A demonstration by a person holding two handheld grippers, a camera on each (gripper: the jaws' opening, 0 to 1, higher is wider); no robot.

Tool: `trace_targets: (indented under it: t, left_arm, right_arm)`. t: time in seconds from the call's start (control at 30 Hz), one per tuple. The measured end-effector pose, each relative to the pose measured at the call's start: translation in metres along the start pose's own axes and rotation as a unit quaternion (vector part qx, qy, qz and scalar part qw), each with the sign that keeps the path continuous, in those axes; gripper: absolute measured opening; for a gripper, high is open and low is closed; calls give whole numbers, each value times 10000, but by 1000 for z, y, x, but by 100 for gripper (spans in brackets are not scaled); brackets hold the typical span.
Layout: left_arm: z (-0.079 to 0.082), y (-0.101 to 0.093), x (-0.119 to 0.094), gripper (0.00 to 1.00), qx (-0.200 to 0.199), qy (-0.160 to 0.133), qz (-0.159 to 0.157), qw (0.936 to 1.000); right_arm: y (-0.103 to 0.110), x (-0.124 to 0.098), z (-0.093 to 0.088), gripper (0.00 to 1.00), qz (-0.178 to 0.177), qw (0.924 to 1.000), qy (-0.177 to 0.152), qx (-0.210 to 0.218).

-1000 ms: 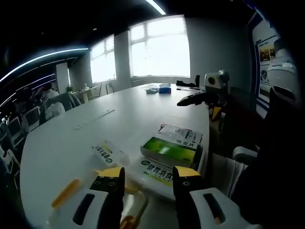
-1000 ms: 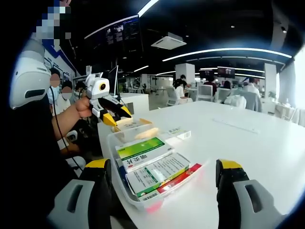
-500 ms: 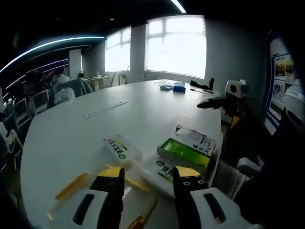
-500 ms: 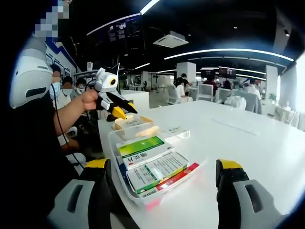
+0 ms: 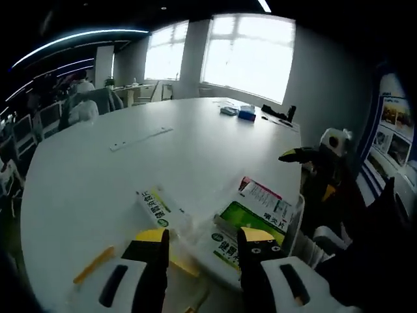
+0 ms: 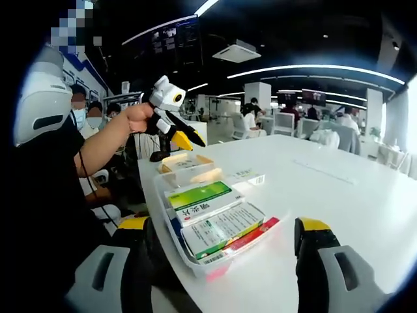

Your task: Arrange the small medicine boxes into an aligned row inside the storage area until every box is upright, visible, and separated from the surrounding clutter.

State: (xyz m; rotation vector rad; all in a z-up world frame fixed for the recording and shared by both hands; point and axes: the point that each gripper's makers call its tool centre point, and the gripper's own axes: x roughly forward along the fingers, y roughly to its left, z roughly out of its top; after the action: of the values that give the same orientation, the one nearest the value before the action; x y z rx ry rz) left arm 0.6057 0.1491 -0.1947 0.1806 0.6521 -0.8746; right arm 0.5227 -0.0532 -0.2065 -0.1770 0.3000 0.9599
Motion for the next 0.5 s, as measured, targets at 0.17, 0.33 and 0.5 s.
trace_targets:
  t: [0.17, 0.33, 0.5]
  left_arm:
    - [22, 20, 22, 42, -80, 106, -24, 9999]
    - [23, 33, 41, 43, -374, 349, 135, 9986]
    - [20, 58, 65, 42, -592, 501, 338, 9964]
  right_arm:
    - [2, -6, 2, 88, 48, 10000, 31, -55]
    - [6, -5, 2, 87, 116, 9999, -48, -13]
    - [10, -3, -4, 86, 109, 9999, 95, -39]
